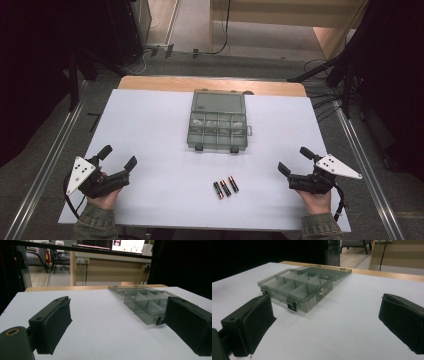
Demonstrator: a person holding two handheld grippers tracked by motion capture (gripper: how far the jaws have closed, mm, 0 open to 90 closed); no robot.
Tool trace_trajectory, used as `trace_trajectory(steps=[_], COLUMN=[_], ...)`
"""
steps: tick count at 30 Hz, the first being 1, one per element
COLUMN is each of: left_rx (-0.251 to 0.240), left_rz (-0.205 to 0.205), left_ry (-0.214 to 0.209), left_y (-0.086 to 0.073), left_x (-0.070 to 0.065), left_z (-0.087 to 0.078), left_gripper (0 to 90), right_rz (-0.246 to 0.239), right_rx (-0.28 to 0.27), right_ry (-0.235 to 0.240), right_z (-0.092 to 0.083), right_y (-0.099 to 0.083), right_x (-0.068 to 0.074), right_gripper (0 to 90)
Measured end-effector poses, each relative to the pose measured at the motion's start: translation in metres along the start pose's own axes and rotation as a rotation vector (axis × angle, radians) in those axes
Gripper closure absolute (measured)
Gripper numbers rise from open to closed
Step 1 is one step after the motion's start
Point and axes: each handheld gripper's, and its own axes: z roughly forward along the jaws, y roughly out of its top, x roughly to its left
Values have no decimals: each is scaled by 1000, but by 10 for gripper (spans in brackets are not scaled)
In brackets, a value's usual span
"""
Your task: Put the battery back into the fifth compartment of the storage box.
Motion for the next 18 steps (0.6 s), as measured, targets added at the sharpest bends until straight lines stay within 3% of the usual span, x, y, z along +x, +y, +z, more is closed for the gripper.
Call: trace_trajectory(steps=[18], left_rx=[2], left_rz=[-13], left_ry=[8], left_y=[-1], left_x=[0], left_z=[0], left_gripper=[75], right_rz=[12], right_rx=[2], right_ry=[-15], right_z=[-1], right_y=[-1], right_x=[-1], right_gripper=[4])
